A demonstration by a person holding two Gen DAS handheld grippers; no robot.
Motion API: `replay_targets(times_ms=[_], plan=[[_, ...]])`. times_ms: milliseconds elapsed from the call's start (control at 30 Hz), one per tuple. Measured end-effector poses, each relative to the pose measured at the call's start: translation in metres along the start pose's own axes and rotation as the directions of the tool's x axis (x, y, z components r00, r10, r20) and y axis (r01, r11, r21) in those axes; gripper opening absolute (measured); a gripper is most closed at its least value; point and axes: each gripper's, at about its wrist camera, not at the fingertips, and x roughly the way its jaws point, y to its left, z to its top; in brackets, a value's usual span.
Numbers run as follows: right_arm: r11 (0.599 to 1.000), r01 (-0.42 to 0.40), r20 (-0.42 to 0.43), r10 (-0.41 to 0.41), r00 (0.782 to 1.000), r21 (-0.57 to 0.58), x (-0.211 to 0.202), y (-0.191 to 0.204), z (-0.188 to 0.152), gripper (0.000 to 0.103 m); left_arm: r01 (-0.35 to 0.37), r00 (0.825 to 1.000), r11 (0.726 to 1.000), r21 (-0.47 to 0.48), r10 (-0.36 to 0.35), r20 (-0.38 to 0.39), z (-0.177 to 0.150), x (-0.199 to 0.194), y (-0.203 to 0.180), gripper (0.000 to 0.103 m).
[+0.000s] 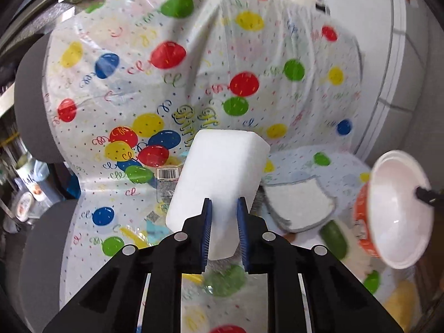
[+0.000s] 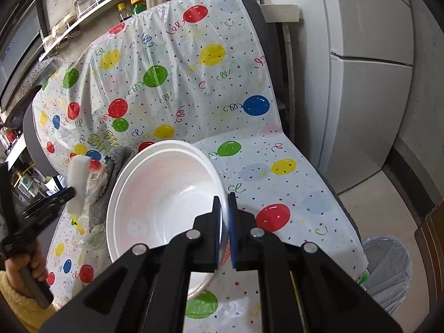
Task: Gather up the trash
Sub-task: 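Carry bowl and sponge to the wastebasket and release both inside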
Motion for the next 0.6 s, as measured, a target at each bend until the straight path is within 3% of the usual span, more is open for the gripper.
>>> replay_targets(times_ms=[200, 367, 533, 600], plan=[[1.000, 0.014, 0.020, -0.014, 1.000, 0.027, -0.020, -0.007, -0.004, 0.006, 0.106, 0.991, 0.994, -0.030, -0.103, 0.081, -0.011, -0.060, -0.019, 0.019], [0.994, 0.071, 0.038, -0.074, 0.997, 0.082, -0.050, -0.038, -0.017, 0.006, 0.210, 0.975, 0.977, 0.039, -0.212, 0.073, -0.033, -0.076, -0.073, 0.019], [0.962, 0.201, 0.032, -0.210, 0.977, 0.184, -0.089, -0.102, -0.048, 0.006, 0.353, 0.934, 0.925, 0.142, -0.356, -0.003, -0.054, -0.066, -0.147, 0.019], [0.940, 0.252, 0.022, -0.264, 0.964, 0.231, -0.103, -0.128, -0.063, 0.006, 0.426, 0.904, 0.888, 0.175, -0.425, -0.047, -0.062, -0.058, -0.182, 0.019]])
